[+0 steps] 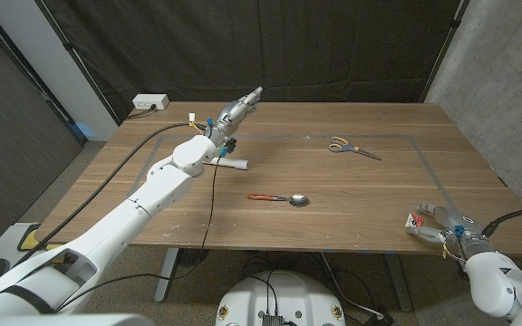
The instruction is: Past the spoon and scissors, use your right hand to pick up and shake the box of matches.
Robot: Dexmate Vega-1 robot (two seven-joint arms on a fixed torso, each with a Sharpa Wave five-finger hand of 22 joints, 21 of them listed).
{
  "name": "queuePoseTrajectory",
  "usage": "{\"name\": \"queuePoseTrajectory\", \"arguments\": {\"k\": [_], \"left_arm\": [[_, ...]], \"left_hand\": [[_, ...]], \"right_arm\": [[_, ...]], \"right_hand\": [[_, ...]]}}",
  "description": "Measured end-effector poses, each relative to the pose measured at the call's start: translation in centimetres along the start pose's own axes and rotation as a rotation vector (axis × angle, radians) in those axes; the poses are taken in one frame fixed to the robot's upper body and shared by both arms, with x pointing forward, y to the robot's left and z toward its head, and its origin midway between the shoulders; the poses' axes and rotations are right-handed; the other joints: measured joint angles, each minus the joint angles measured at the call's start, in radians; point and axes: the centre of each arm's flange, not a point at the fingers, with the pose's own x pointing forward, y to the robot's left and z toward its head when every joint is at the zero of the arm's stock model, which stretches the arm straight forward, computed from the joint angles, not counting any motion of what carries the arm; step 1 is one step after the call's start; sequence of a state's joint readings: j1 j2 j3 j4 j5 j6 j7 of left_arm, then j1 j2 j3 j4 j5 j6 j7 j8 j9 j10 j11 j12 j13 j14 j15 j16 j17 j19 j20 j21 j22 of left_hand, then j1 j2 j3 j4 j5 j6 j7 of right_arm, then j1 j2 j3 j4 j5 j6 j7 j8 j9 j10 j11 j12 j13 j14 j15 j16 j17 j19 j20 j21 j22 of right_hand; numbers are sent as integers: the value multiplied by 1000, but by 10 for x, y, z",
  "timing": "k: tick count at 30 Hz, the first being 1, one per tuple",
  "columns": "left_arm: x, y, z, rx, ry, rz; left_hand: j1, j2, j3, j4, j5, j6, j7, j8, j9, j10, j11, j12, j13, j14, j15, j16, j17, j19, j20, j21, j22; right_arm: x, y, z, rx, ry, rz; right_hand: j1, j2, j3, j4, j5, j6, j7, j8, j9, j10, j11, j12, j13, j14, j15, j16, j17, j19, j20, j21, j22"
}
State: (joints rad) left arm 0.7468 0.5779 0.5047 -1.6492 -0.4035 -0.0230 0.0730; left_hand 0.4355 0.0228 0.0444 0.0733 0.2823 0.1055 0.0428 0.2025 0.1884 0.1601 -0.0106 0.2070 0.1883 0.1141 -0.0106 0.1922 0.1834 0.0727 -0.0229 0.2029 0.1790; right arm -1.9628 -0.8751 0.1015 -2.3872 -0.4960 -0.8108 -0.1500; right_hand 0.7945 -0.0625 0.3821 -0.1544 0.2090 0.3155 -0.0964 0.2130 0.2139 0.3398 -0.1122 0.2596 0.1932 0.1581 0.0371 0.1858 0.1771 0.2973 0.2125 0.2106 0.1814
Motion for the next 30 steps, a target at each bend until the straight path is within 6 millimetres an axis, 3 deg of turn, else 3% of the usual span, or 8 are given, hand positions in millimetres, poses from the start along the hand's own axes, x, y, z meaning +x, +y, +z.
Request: {"name": "queuePoseTrajectory", "arguments": {"k": [6,30], "left_arm": [[0,-1,0,-3,1,-1],[-3,-1,-5,-8,10,3]], "left_hand": [[-7,7,0,0,0,0,0,0,0,0,0,0,0,0,0,0,0,0,0,0,0],[1,-1,-4,4,-5,5,-5,0,0,0,0,1,0,0,0,0,0,-5,5,0,0]], "right_arm": [[1,0,3,-30,5,-8],[4,0,10,-85,5,18]], "right_hand": [[0,0,0,0,0,20,-18,6,0,33,-12,11,0,36,-15,11,0,1,0,0,0],[8,8,3,3,0,49,-21,14,0,67,-13,15,0,89,-21,14,0,29,0,1,0]]}}
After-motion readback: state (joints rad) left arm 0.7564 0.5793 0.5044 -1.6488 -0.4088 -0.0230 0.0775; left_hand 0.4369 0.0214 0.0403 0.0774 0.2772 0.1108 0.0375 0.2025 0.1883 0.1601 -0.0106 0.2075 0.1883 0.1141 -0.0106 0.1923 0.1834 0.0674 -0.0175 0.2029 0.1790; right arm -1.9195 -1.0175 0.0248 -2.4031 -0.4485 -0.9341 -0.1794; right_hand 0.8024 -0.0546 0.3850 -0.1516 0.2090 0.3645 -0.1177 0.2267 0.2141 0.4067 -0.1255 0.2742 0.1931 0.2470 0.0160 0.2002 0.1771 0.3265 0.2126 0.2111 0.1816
